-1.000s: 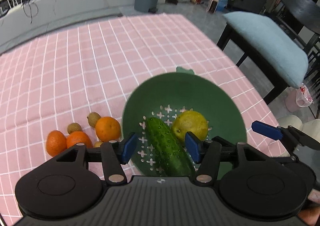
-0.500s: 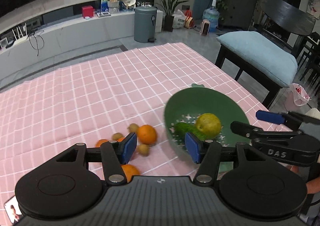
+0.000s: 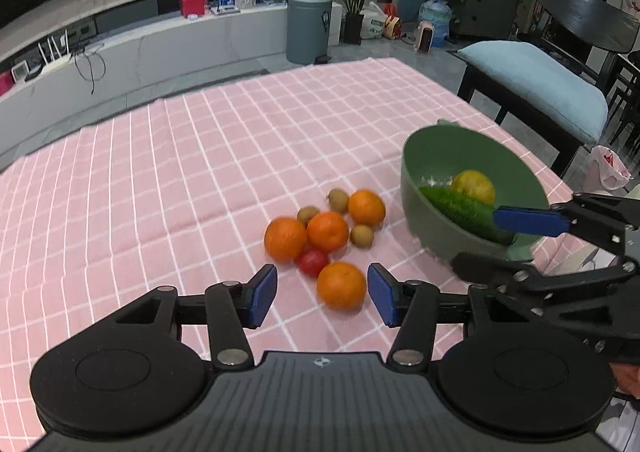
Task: Organize fruits
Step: 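Withdraw both grippers from the colander toward the remaining oranges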
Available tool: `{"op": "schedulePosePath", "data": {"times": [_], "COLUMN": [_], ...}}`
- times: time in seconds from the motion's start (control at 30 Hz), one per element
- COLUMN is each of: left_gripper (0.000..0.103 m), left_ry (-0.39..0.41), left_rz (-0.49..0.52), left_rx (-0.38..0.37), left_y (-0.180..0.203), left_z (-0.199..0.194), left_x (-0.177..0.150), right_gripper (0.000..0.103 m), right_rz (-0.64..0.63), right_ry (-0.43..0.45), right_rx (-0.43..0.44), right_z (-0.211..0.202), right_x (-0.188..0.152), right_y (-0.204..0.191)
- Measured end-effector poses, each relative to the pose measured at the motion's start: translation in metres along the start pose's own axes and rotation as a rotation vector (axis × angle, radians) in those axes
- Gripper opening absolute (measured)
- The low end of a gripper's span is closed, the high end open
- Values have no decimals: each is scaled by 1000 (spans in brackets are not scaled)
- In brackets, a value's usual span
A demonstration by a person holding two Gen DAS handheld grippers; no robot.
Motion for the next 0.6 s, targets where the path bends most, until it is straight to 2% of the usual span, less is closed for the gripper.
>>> {"op": "schedulePosePath", "data": {"times": [0.27,0.5,0.6], "left_gripper": [59,59,59], "left_ry": [-10,-3,-2], "left_rz": [-55,6,2], "left_rx": [4,-9,-27], "left_y": [-25,-24,-25], "left_z": [26,51,60], "left_x": [-10,-15,-15], "right_gripper": [52,52,52], "right_rz": [11,39,59], "right_ry": [-99,-166,-190], "right_rx": [34,52,55], "right_z": [57,96,110], "right_x": [-9,-15,-16], "right_y": [-8,-5,-2]}}
Point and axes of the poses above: each gripper's, at about its wrist camera, not at the fingertips, and z roughly the way its jaws point, y to its right, x to its top, the point moved 6 cm from there along z, roughly the way its jaws point, and after that the axes turned 14 degrees about x, right-handed, at the moved point
